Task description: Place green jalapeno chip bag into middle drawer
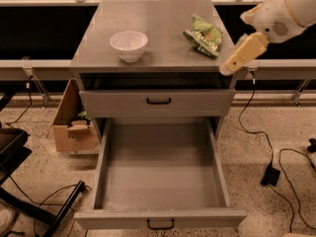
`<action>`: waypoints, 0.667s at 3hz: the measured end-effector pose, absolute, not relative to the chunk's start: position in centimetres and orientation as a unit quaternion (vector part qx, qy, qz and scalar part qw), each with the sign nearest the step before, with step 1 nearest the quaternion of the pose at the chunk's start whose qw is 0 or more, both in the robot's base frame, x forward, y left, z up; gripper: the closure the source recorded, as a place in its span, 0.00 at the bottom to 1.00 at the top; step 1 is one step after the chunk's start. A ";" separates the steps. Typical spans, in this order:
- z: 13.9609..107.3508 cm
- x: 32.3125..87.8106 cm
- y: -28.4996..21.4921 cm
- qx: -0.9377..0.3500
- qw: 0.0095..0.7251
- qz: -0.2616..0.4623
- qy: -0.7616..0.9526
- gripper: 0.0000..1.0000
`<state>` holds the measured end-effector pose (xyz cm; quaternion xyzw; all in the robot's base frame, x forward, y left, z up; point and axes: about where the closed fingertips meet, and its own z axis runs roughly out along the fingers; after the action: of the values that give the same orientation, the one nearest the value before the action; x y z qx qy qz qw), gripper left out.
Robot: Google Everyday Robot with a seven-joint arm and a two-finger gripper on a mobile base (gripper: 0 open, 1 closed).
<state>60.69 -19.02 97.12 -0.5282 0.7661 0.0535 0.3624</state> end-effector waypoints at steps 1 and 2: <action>96.7 68.7 -16.9 -0.501 0.436 0.085 0.742 0.00; 95.6 73.0 -16.1 -0.477 0.460 0.084 0.744 0.00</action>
Offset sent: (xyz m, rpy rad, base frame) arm 0.1725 0.0313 -0.0320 0.2245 -0.1600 -0.1100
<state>73.03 -16.11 95.57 -0.4770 0.7439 0.0843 0.4604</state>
